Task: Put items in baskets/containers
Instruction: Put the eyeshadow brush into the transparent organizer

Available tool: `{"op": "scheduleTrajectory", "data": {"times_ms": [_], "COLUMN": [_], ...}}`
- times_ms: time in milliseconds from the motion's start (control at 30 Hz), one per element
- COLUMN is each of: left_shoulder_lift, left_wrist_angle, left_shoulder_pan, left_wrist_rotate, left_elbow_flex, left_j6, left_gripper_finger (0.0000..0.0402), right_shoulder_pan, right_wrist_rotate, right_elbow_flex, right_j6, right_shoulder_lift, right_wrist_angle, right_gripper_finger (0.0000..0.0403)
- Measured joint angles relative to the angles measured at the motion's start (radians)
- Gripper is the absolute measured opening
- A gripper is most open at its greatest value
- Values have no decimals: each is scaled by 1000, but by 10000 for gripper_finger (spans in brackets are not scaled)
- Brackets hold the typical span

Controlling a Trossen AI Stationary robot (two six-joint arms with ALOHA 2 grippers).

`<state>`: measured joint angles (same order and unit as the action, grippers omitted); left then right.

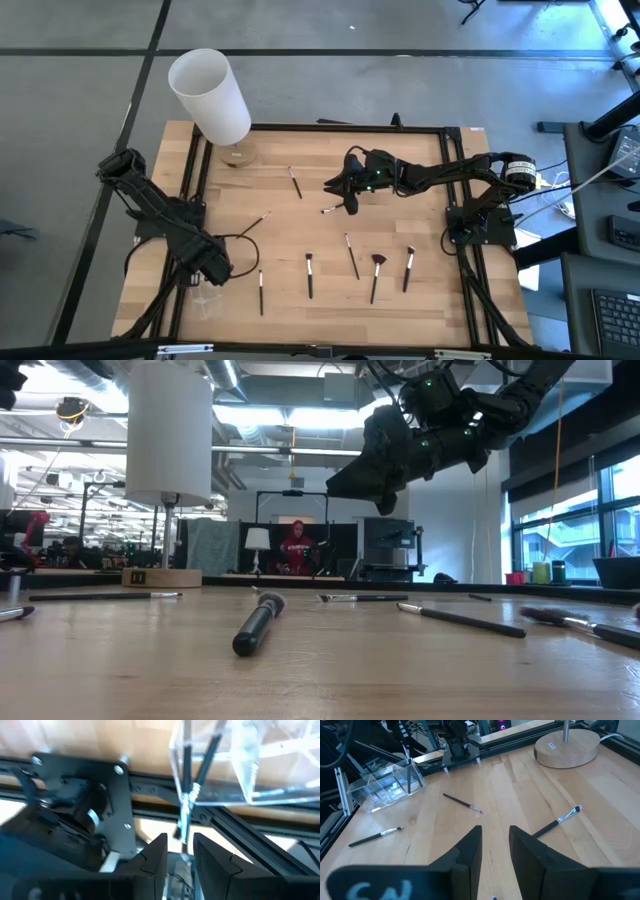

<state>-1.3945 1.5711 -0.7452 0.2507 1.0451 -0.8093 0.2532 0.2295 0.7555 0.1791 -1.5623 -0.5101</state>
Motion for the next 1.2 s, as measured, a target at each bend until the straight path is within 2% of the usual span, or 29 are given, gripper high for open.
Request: {"op": "scheduleTrajectory", "data": {"times_ms": [100,233,467,700,1100,1200], "left_shoulder_lift": [0,0,0,0,0,0], "left_wrist_angle": [0,-1,0,0,0,0], "left_shoulder_pan": [0,-13,-60,-58,-24,-17], "left_wrist_rotate": [40,32,89,46,35,-15], "left_elbow_flex": [0,-5,-85,-90,-90,-90], "left_j6": [0,-1,-34,-34,-42,-46], "left_gripper_finger": [83,72,51,31,2,2], "right_shoulder_pan": [0,0,0,0,0,0], "right_wrist_rotate": [0,0,0,0,0,0], "right_elbow_flex": [0,0,0,0,0,0], "right_j6": [0,0,1,4,8,8], "right_shoulder_lift": [0,0,0,0,0,0], "right_wrist_angle": [0,0,0,-2,-3,-3], "right_gripper_finger": [97,97,97,97,97,97]}}
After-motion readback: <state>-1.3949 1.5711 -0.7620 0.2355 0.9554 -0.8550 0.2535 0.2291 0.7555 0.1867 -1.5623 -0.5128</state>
